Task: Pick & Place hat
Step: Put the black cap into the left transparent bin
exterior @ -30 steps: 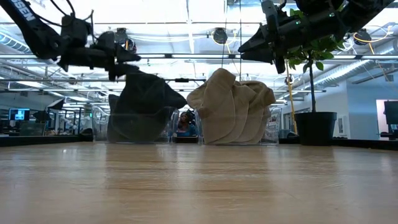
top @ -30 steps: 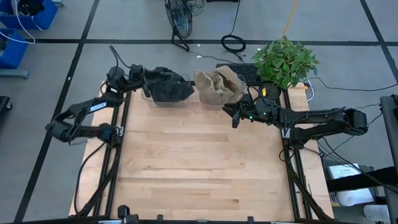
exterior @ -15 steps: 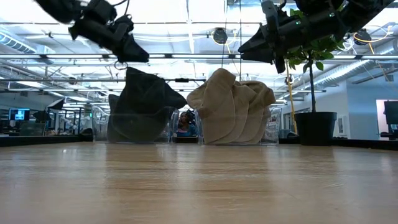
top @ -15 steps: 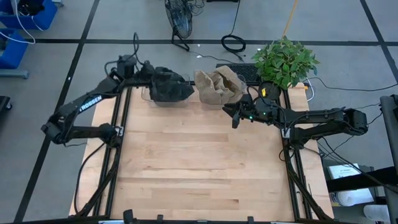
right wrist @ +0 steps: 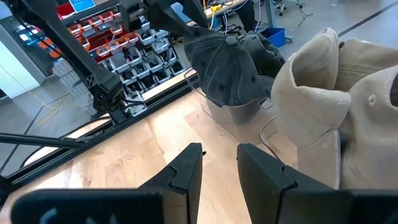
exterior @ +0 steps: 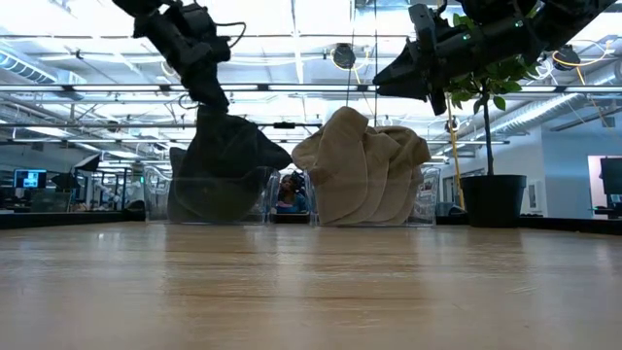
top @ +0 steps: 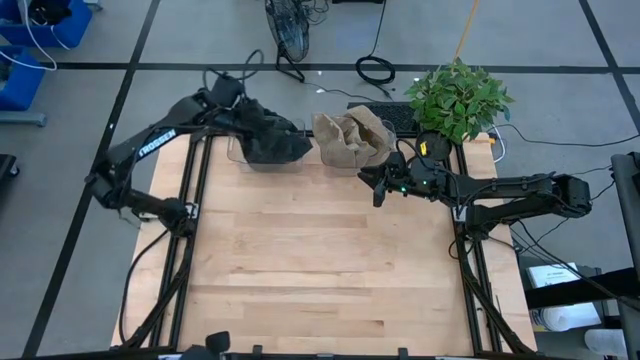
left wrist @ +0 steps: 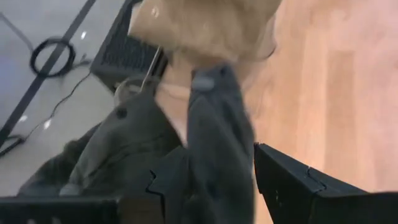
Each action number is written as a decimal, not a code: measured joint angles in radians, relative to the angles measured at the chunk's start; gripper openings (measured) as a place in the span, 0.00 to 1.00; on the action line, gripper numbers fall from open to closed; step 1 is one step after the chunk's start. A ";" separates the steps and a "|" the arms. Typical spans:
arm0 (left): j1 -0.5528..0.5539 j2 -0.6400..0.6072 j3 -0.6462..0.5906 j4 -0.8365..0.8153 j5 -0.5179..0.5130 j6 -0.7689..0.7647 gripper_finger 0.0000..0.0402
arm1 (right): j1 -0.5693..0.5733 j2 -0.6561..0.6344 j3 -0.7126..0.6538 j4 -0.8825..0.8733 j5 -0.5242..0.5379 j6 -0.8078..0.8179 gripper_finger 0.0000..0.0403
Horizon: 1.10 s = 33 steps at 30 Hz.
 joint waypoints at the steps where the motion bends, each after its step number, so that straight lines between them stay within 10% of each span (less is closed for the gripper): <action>1: -0.005 0.011 0.009 -0.017 -0.027 0.009 0.46 | 0.000 0.000 0.000 0.000 0.000 0.000 0.22; 10: -0.019 0.046 0.017 -0.089 -0.219 0.027 0.42 | 0.001 0.000 0.000 0.000 -0.027 0.000 0.22; 17: 0.000 0.028 0.018 -0.169 -0.233 0.047 0.04 | 0.001 0.000 0.000 -0.001 -0.025 -0.005 0.22; 33: 0.132 0.029 0.005 -0.248 -0.315 -0.071 0.01 | -0.001 0.000 0.000 -0.004 -0.023 -0.008 0.22</action>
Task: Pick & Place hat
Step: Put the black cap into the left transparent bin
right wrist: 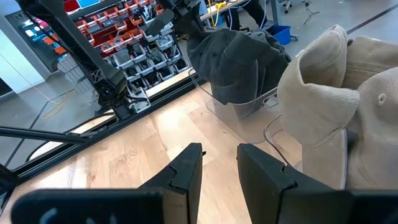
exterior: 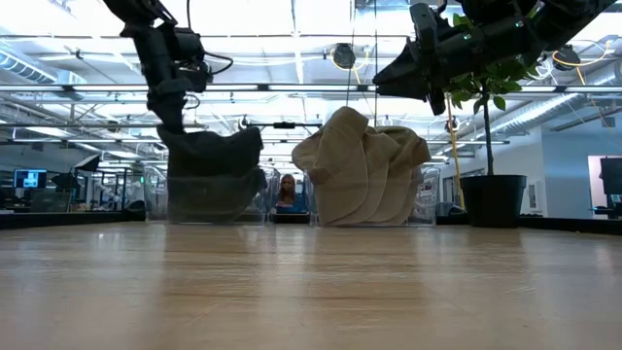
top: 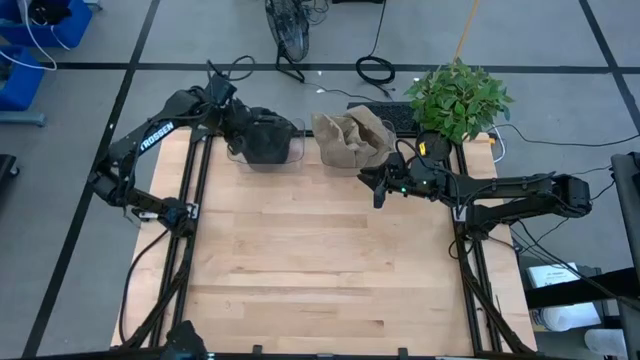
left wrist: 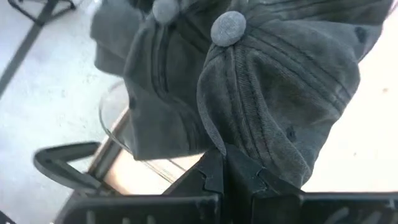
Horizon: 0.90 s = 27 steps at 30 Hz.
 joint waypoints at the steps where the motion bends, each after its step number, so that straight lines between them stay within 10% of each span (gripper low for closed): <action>1: 0.002 0.000 -0.010 0.002 0.006 -0.006 0.01 | 0.000 0.000 0.000 0.000 0.000 0.000 0.22; 16: -0.011 0.001 -0.147 0.192 0.054 -0.117 0.03 | 0.000 0.000 0.000 0.000 0.005 -0.021 0.22; 27: -0.011 0.001 -0.145 0.232 0.055 -0.144 0.41 | 0.000 0.000 0.000 -0.001 0.002 -0.007 0.22</action>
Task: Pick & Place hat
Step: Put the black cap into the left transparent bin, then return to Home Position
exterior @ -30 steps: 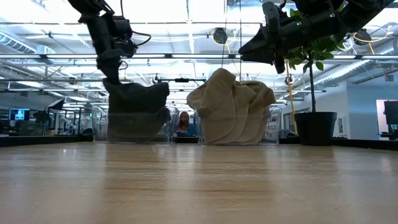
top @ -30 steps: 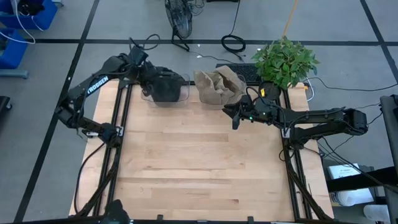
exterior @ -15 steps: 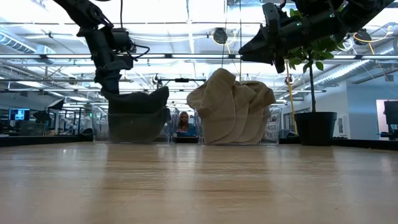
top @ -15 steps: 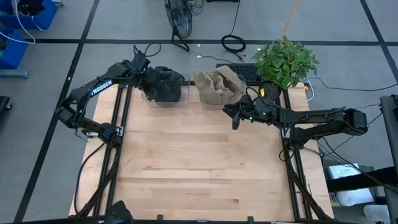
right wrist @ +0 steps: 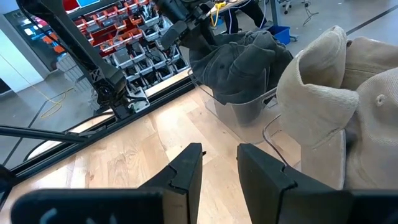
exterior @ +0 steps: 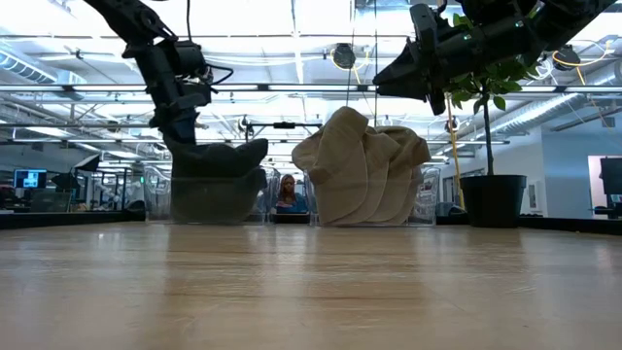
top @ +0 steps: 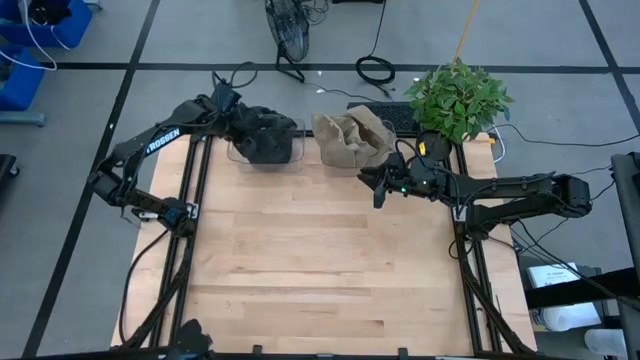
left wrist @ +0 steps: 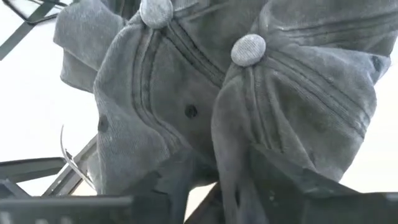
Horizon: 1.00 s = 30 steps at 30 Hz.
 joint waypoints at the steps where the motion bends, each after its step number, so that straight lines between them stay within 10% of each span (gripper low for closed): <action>1: 0.000 -0.001 0.000 0.004 0.000 0.001 0.44 | 0.000 0.000 0.000 0.000 0.000 0.000 0.22; 15: -0.007 -0.203 0.002 0.148 -0.055 -0.001 0.67 | 0.000 0.000 0.000 -0.001 0.070 -0.083 0.22; 20: -0.096 -0.304 0.002 0.097 -0.044 -0.083 0.50 | 0.002 -0.001 0.001 -0.143 0.103 -0.189 0.20; 26: -0.340 -0.375 0.002 0.057 -0.017 -0.167 0.05 | 0.034 0.000 0.000 -0.342 0.050 -0.212 0.02; 30: -0.531 -0.373 -0.006 0.060 -0.068 -0.206 0.03 | 0.075 -0.002 0.001 -0.312 0.048 -0.290 0.02</action>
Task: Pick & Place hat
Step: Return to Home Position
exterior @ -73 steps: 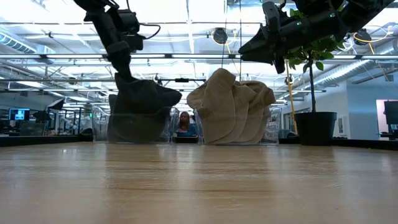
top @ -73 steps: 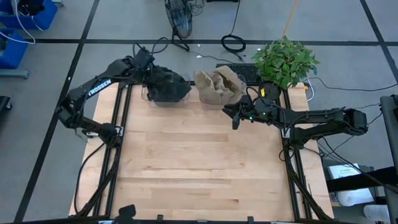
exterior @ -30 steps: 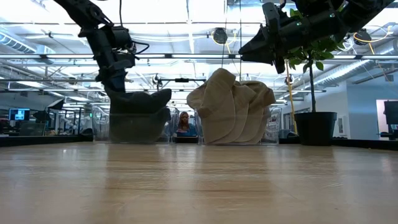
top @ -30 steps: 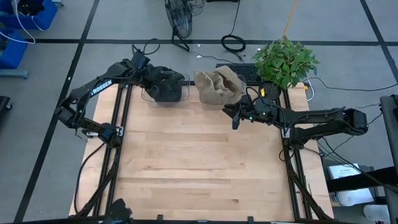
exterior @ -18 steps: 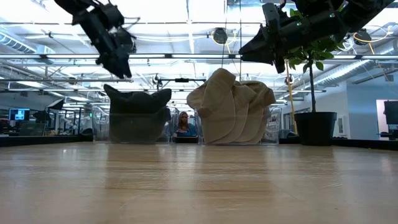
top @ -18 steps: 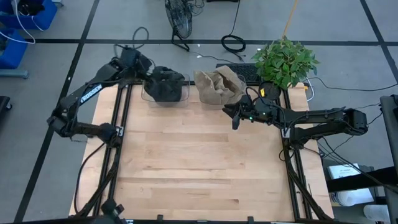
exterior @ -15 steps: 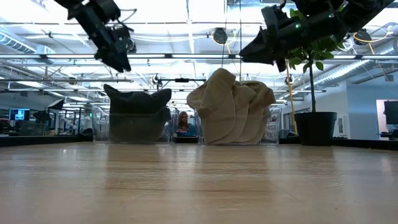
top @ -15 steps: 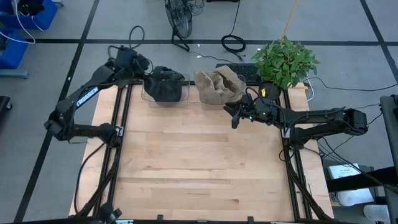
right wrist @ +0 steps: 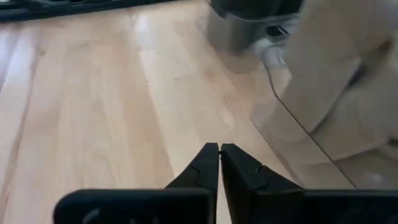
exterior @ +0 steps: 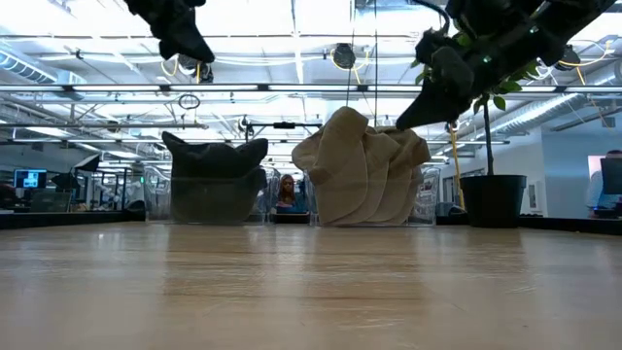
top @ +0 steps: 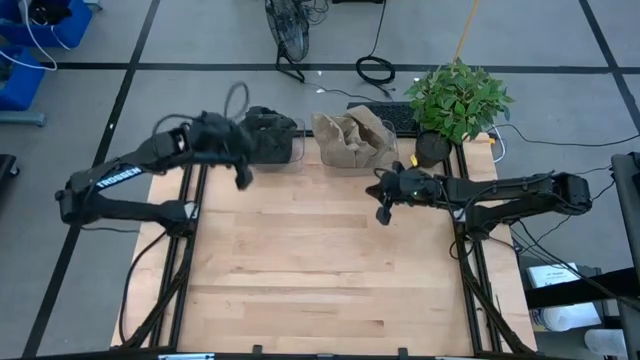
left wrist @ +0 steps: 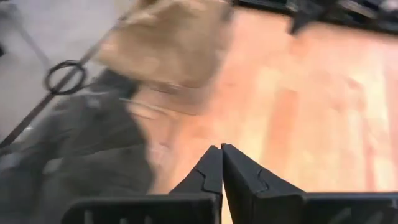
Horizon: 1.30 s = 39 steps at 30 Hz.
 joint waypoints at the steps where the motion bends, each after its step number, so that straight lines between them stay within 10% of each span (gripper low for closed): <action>1: -0.045 0.007 -0.003 -0.003 -0.014 -0.006 0.02 | 0.010 0.000 0.000 0.000 0.000 -0.015 0.02; 13: -0.386 0.159 -0.014 -0.084 -0.114 0.020 0.01 | 0.144 -0.230 -0.201 0.056 -0.001 -0.038 0.00; 18: -0.421 0.181 -0.094 0.171 -0.069 0.003 0.01 | 0.164 -0.406 -0.395 0.220 -0.079 -0.007 0.00; 29: -0.433 0.063 -0.418 0.600 -0.068 -0.137 0.01 | 0.164 -0.648 -0.590 0.283 -0.074 0.123 0.00; 39: -0.445 -0.151 -0.543 0.622 -0.099 -0.185 0.01 | 0.164 -0.834 -0.607 0.160 -0.043 0.149 0.00</action>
